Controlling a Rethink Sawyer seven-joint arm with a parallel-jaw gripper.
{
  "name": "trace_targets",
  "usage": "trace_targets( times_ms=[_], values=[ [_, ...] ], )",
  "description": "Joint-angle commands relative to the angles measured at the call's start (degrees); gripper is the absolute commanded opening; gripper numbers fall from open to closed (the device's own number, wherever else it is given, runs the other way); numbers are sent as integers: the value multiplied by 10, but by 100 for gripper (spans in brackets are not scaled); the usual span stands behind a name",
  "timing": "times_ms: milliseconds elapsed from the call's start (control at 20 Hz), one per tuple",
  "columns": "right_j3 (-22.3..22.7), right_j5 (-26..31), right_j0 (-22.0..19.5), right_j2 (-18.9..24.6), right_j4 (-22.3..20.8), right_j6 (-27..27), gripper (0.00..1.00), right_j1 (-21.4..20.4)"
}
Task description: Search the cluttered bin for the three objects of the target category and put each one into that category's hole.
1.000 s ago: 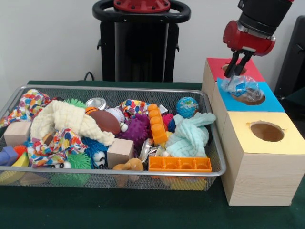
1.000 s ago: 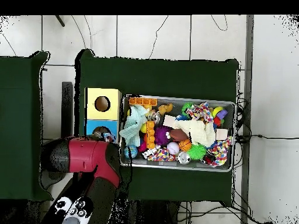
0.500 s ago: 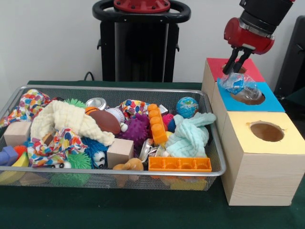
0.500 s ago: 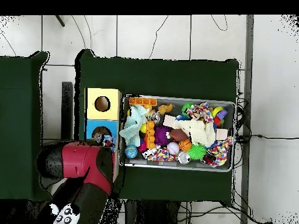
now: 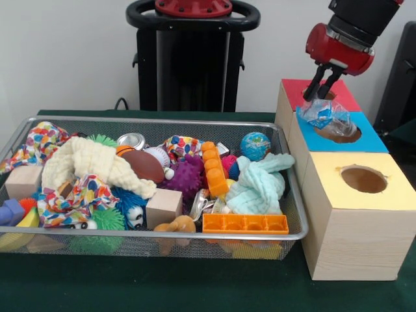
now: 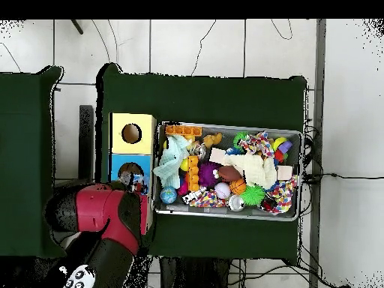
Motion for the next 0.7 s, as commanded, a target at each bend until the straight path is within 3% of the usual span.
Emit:
trace_targets(
  times_ms=[50,700],
  values=[
    [26,-31,-5,37,-11,134,0,48],
    [-20,-14,38,-24,-25,156,0,112]
  ],
)
